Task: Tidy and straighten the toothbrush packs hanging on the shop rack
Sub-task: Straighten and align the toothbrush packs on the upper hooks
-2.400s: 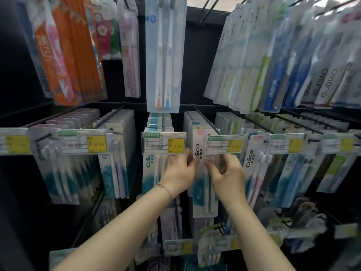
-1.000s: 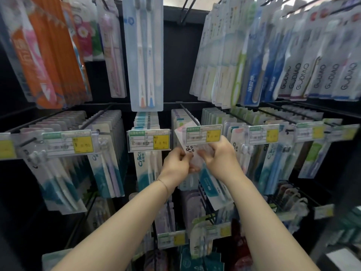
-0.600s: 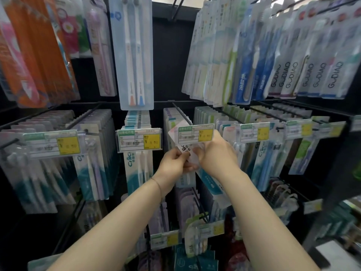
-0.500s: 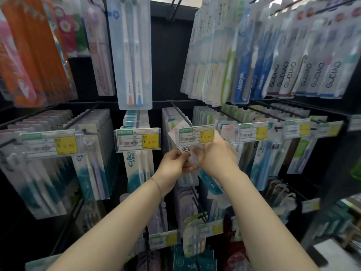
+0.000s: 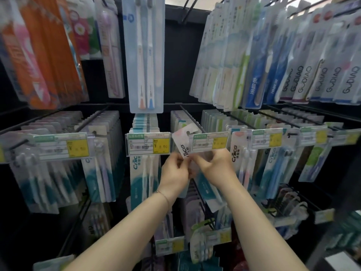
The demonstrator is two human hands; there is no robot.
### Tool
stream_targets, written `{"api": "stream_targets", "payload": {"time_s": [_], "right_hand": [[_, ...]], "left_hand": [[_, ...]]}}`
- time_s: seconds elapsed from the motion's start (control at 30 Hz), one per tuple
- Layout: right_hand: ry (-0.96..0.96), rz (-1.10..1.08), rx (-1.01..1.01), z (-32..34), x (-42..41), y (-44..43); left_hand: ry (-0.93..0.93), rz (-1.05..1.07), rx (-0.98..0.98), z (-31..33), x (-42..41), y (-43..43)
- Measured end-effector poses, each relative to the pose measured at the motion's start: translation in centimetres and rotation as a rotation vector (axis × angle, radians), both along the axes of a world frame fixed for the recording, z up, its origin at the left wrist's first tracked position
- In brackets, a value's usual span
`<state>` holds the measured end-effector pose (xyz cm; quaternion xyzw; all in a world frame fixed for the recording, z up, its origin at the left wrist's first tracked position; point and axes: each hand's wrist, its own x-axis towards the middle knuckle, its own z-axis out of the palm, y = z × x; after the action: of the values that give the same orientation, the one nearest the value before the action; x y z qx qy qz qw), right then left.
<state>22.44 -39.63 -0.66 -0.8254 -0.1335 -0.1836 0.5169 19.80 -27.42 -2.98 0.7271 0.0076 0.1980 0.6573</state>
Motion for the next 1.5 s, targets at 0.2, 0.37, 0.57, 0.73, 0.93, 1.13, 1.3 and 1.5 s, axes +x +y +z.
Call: {"api": "stream_targets", "payload": {"time_s": [0.2,0.37,0.57,0.73,0.93,1.13,1.3,1.5], "right_hand": [[-0.062,0.064,0.01,-0.7,-0.6,0.5],[-0.038,0.054,0.103,-1.3,-1.6,0.2],[0.059,0.145,0.05,-1.7,-2.7,0.6],[0.11,0.225,0.019,-2.4,-3.8,1.1],[0.046,0.324,-0.034,-1.9,-6.1,3.3],[-0.049,0.417,-0.075,-1.6,-7.9,6.6],[-0.041,0.479,-0.149,-1.7,-8.6,10.4],[-0.015,0.524,-0.264,-1.0,-9.0,15.0]], "left_hand": [[0.014,-0.029,-0.015,-1.0,-0.5,0.5],[0.062,-0.048,0.036,-0.8,-1.6,0.5],[0.142,-0.033,0.079,-1.1,-3.2,2.1],[0.143,-0.054,0.098,-1.5,-5.1,4.3],[0.107,-0.039,0.114,-1.9,-7.8,6.9],[0.049,-0.034,0.087,-2.2,-10.3,10.4],[0.044,0.026,0.014,-2.4,-12.3,13.6],[0.093,0.141,-0.085,-2.4,-13.1,17.4]]}}
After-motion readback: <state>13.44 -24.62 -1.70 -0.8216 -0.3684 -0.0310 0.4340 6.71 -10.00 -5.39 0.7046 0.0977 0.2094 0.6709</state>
